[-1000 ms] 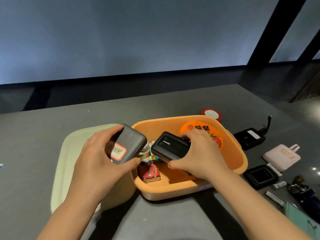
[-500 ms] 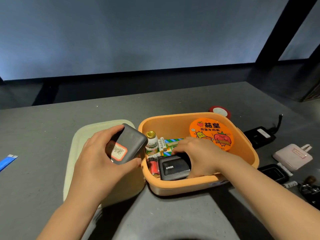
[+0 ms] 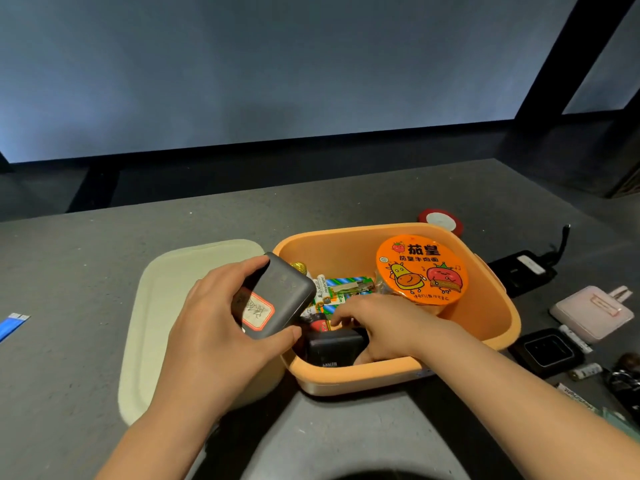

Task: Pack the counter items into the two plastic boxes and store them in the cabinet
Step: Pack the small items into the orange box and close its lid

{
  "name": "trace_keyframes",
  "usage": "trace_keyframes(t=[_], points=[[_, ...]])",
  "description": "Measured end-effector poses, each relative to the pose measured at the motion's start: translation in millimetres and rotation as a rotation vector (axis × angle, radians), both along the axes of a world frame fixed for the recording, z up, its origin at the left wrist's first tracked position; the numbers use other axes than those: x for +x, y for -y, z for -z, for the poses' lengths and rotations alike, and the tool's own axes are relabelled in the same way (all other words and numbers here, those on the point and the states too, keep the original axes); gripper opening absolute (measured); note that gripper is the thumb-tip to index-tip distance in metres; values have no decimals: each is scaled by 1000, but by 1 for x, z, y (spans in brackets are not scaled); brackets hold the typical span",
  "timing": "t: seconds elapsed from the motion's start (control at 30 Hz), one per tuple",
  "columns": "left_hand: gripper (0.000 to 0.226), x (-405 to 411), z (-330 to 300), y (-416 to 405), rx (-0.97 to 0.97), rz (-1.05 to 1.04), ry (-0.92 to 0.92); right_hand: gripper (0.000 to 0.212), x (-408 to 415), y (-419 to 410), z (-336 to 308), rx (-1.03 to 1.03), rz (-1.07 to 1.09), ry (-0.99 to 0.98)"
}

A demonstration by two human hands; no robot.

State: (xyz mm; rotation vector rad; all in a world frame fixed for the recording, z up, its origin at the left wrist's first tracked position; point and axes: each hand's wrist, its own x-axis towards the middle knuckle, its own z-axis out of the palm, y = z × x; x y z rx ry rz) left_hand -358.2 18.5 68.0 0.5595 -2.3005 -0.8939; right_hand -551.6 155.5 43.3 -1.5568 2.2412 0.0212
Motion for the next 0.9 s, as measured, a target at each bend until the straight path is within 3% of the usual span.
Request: trace_keyframes(t=[0.1,0.23,0.43,0.6,0.73,0.9], points=[[82,-6,1,-3,-2,17,4,48,-2,1,3,16,15,31],[82,-12,3,-6,-15,45,36,57,-5,-2,4,-30,91,94],[81,-21,1,-6,-40,53,42,46,-9,-8,9,-81,156,212],[83,-29,-2,-6,-73,77,54,53,-10,-7,6,-92,187,248],[83,-39,-8,-4,-148,144,139,47,-11,-21,-16,-259,270,296],[86,-68,-18,-7,-205,319,299,32,-11,-55,-45,-617,438,403]])
